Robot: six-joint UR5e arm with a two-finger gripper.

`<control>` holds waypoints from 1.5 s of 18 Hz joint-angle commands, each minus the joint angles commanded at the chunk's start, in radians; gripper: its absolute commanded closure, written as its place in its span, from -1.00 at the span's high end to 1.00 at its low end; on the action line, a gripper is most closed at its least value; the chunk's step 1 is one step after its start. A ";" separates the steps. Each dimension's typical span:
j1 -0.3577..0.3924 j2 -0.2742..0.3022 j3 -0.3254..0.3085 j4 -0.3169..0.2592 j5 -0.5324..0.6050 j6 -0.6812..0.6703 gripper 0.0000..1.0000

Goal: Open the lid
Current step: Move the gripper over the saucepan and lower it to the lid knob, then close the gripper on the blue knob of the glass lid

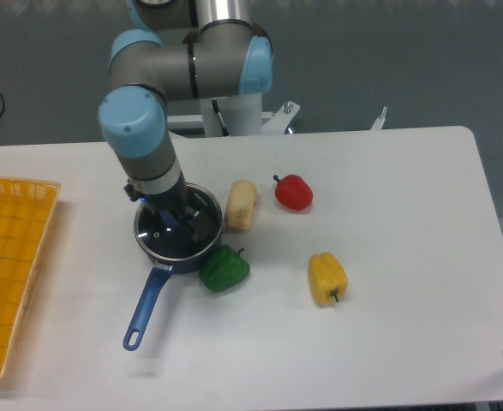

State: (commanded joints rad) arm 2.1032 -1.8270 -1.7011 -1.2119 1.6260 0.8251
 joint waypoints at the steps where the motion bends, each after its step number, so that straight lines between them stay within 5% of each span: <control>1: -0.008 0.000 -0.012 0.005 0.000 0.014 1.00; 5: -0.014 0.000 -0.022 0.002 0.034 0.158 1.00; 27: -0.002 0.029 -0.112 0.012 0.069 0.187 1.00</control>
State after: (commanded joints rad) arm 2.1015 -1.7978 -1.8132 -1.1996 1.6950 1.0124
